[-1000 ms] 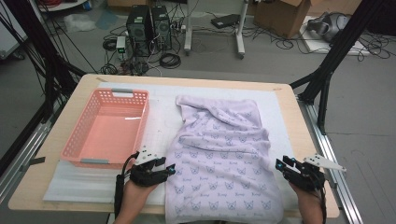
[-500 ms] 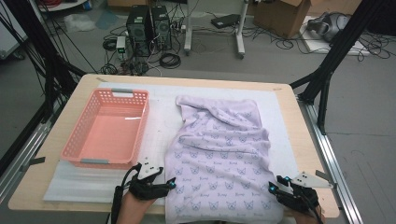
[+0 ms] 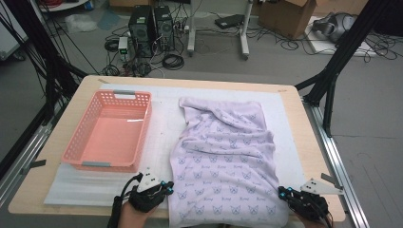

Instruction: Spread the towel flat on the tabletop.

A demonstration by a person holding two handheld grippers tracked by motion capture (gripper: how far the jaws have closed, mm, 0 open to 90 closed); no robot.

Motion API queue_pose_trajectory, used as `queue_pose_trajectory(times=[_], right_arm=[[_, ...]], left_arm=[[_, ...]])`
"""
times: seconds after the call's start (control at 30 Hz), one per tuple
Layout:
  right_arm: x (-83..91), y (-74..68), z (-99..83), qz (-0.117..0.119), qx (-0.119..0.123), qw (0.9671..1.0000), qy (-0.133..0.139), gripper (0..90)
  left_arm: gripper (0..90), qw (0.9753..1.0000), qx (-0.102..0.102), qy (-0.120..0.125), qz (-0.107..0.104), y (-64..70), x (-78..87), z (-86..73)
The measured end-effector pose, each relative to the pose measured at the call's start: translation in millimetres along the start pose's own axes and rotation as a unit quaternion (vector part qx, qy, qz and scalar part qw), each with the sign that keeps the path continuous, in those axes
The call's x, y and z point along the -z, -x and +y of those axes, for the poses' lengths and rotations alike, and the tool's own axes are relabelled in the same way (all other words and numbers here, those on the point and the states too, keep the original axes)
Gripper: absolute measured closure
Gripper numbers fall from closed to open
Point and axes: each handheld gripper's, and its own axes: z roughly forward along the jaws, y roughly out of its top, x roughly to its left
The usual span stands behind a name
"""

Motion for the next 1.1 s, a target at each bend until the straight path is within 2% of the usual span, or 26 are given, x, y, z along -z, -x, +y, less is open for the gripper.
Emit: queue_pose_trajectory(times=[0.1, 0.17, 0.3, 0.43, 0.5, 0.53, 0.57, 0.6, 0.63, 0.7, 0.77, 0.83, 0.87, 0.9, 0.97, 1.0, 1.03, 1.07, 1.1], right_arm=[[7.8, -2.4, -5.0, 0.005, 0.003, 1.0, 0.001, 87.1], [14.3, -4.5, -8.0, 0.009, 0.008, 0.9999, 0.004, 87.2], [28.8, -10.8, -14.8, 0.02, 0.005, 0.9997, 0.013, 87.2], [42.2, -16.8, -23.0, 0.037, 0.01, 0.9992, 0.01, 87.0], [45.5, -19.9, -26.8, 0.032, 0.016, 0.9993, 0.007, 85.1], [44.4, -20.8, -27.9, 0.025, 0.016, 0.9995, 0.009, 81.3], [42.8, -20.8, -27.8, 0.02, 0.011, 0.9997, 0.011, 72.7], [40.6, -19.9, -26.2, 0.015, 0.005, 0.9997, 0.017, 68.4], [38.5, -18.9, -23.7, 0.009, -0.001, 0.9997, 0.024, 67.2], [32.9, -16.3, -16.9, -0.006, -0.01, 0.9993, 0.034, 66.3], [22.9, -14.1, -10.1, -0.03, -0.006, 0.9991, 0.028, 65.6], [10.1, -10.5, -5.3, -0.037, -0.008, 0.9991, 0.02, 64.0], [2.0, -9.6, -2.7, -0.041, -0.011, 0.999, 0.012, 62.8], [-2.7, -8.4, -1.2, -0.045, -0.004, 0.999, 0.006, 62.8], [-6.2, -8.4, 1.7, -0.045, 0.001, 0.999, 0.005, 72.2], [-6.2, -9.1, 2.3, -0.04, 0.008, 0.9992, 0.004, 84.2], [-6.3, -10.4, 2.2, -0.029, 0.014, 0.9995, 0.003, 86.6], [-6.0, -12.9, 2.1, -0.035, 0.021, 0.9992, 0.001, 87.3], [-5.1, -13.4, 2.2, -0.032, 0.021, 0.9993, -0.001, 87.8]], left_arm=[[88.1, 0.9998, 0.013, 0.011, -0.01, 0.3, 11.2, -2.0], [88.1, 0.9997, 0.014, 0.015, -0.016, 2.0, 18.2, -3.0], [88.0, 0.9995, 0.009, 0.016, -0.026, 7.8, 30.4, -9.2], [87.9, 0.9993, 0.006, 0.013, -0.035, 14.7, 37.1, -16.7], [87.3, 0.9991, -0.001, 0.018, -0.037, 17.1, 37.2, -19.4], [86.2, 0.9993, -0.012, 0.021, -0.029, 17.8, 35.7, -18.6], [78.6, 0.9993, -0.013, 0.029, -0.018, 17.7, 32.9, -16.7], [64.2, 0.9993, -0.006, 0.036, -0.012, 15.7, 29.7, -13.7], [56.5, 0.999, -0.001, 0.043, -0.008, 12.7, 26.9, -10.5], [48.8, 0.9987, 0.007, 0.051, 0.003, 5.3, 18.9, -4.1], [46.1, 0.9986, 0.02, 0.047, 0.017, -1.9, 10.0, 0.9], [44.3, 0.9986, 0.034, 0.034, 0.022, -8.4, -0.8, 4.7], [44.4, 0.9987, 0.036, 0.028, 0.022, -9.4, -4.6, 5.4], [44.9, 0.999, 0.034, 0.018, 0.022, -10.3, -9.2, 5.5], [49.2, 0.9991, 0.021, 0.017, 0.032, -7.3, -11.9, 5.8], [56.6, 0.9993, 0.012, 0.017, 0.031, -5.3, -12.5, 5.3], [66.8, 0.9991, -0.009, 0.015, 0.04, -2.6, -12.2, 4.0], [78.5, 0.9995, -0.009, 0.015, 0.025, -0.9, -12.3, 3.8], [86.4, 0.9994, -0.011, 0.01, 0.03, 1.5, -11.3, 4.1]])
